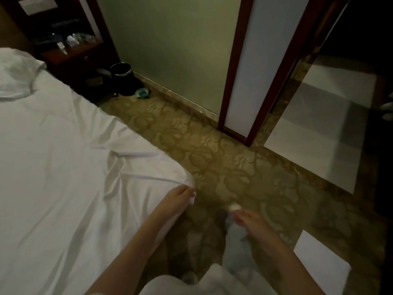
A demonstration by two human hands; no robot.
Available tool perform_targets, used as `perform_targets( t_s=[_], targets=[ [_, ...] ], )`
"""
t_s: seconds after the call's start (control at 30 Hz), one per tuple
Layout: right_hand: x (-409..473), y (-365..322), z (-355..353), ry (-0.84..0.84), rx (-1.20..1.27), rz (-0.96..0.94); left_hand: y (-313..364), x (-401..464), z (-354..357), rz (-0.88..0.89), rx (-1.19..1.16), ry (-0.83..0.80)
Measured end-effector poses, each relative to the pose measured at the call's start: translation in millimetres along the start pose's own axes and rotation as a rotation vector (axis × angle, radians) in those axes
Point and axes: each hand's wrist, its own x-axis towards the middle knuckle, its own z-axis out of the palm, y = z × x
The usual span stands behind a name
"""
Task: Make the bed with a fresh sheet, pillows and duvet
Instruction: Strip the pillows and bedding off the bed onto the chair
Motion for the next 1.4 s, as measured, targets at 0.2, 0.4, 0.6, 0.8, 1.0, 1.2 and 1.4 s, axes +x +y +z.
perform_targets(
  t_s=[0.2, 0.4, 0.6, 0.8, 1.0, 1.2, 1.4],
  targets=[
    [141, -72, -75, 0.062, 0.097, 0.080, 87, 128, -8, -0.013, -0.137, 0.068],
    [262, -207, -109, -0.125, -0.099, -0.013, 146, 203, -25, -0.109, -0.330, 0.195],
    [357, -355, -38, -0.422, -0.392, -0.200, 158, 267, -74, -0.261, -0.432, 0.409],
    [442, -482, 67, -0.648, -0.512, -0.323, 150, 357, -161, -0.367, -0.599, 0.595],
    [516, -588, 133, -0.704, -0.586, -0.301, 182, 443, -283, -0.355, -0.742, 0.643],
    [593, -654, 175, -0.645, -0.556, -0.114, 210, 523, -407, -0.324, -0.805, 0.630],
    [683, -721, 243, -0.538, -0.508, 0.037, 204, 603, -534, -0.266, -0.834, 0.674]
  ],
)
